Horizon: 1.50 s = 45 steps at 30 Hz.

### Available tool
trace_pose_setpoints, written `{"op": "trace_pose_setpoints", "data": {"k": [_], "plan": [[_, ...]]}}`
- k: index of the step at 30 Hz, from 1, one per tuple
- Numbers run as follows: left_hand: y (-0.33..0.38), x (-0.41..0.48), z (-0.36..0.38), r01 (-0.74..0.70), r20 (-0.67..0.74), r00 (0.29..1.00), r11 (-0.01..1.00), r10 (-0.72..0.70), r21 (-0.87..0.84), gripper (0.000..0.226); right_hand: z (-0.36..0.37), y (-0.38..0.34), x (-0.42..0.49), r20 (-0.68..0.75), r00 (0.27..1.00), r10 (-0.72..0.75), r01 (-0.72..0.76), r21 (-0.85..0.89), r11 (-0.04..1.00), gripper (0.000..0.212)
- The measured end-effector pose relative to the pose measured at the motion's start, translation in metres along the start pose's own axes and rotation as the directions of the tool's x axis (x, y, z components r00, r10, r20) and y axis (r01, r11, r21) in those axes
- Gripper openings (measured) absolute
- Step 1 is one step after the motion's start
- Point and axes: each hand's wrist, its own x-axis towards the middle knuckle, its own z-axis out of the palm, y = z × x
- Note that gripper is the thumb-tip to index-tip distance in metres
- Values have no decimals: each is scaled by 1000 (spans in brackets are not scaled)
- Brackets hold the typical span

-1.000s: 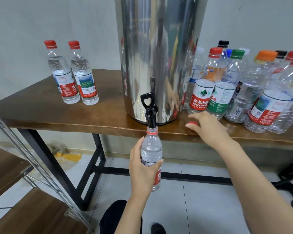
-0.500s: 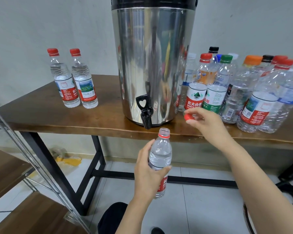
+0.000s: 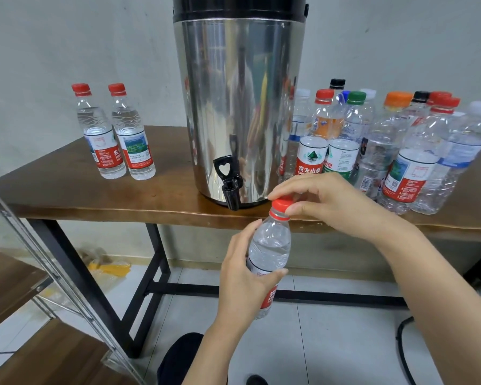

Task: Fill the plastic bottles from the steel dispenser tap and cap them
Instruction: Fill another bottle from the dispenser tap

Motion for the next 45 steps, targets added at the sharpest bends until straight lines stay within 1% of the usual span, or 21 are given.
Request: {"op": "trace_pose_setpoints", "data": {"k": [3, 5, 9, 12, 13, 16, 18, 20, 22, 24, 25, 27, 28, 29, 31, 33, 35, 37, 39, 43, 45], "plan": [[2, 0, -3, -10, 2, 1000, 1000, 10, -5, 82, 2, -3, 1, 19, 1000, 19, -19, 0, 1000, 29], [3, 0, -6, -11, 3, 1000, 1000, 11, -8, 83, 3, -6, 2, -5, 999, 44, -44, -12, 999, 28], [4, -2, -12, -31, -11, 999, 999, 32, 9, 85, 12, -17, 6, -97, 990, 107, -122, -169, 978, 56], [5, -2, -19, -47, -27, 998, 999, 48, 9, 85, 23, -25, 9, -123, 985, 117, -149, -295, 944, 64], [6, -2, -22, -45, -32, 998, 999, 45, 8, 85, 25, -27, 9, -109, 988, 109, -136, -284, 949, 61], [4, -1, -33, -38, -54, 998, 999, 37, -21, 85, 28, -29, 14, -59, 997, 52, -62, -178, 982, 38], [2, -2, -41, -45, -71, 997, 998, 42, -38, 84, 31, -29, 18, -80, 997, 11, -24, -160, 987, 32], [0, -3, -46, -48, -79, 996, 997, 43, -54, 85, 37, -32, 23, -135, 990, 34, -53, -140, 989, 32], [-1, -3, -53, -49, -93, 995, 996, 42, -73, 85, 47, -37, 26, -228, 972, 53, -76, -93, 993, 39], [0, 1, -65, -46, -137, 990, 994, 33, -97, 85, 62, -46, 31, -354, 935, -5, -13, -49, 999, 50], [2, 5, -74, -46, -165, 986, 993, 28, -105, 86, 71, -51, 34, -407, 912, -55, 43, -41, 998, 49], [8, 17, -97, -67, -229, 973, 992, 42, -103, 86, 91, -60, 43, -483, 865, -135, 139, -28, 990, 36], [11, 26, -111, -86, -268, 962, 992, 58, -91, 85, 101, -63, 49, -500, 853, -150, 165, -15, 986, 31], [15, 36, -125, -101, -313, 947, 992, 71, -81, 84, 111, -65, 56, -496, 856, -144, 168, 2, 986, 31], [20, 59, -153, -122, -387, 918, 991, 90, -58, 83, 131, -69, 75, -411, 909, -69, 100, 55, 993, 44], [18, 86, -177, -134, -437, 889, 990, 137, 39, 83, 152, -72, 99, -266, 964, 29, -1, 104, 995, 64], [7, 115, -195, -128, -463, 868, 981, 181, 144, 84, 170, -74, 130, -159, 981, 114, -85, 181, 980, 84], [-7, 140, -203, -124, -471, 861, 978, 189, 167, 86, 188, -74, 166, -113, 977, 180, -145, 265, 953, 97], [-20, 159, -203, -117, -467, 865, 979, 183, 167, 85, 204, -71, 196, -134, 968, 212, -167, 284, 944, 99], [-34, 183, -203, -98, -379, 917, 992, 122, 82, 78, 218, -52, 232, -236, 935, 266, -173, 352, 920, 77], [-39, 195, -215, -92, -384, 914, 990, 127, 107, 78, 219, -41, 246, -307, 903, 302, -181, 365, 913, 79]]}}
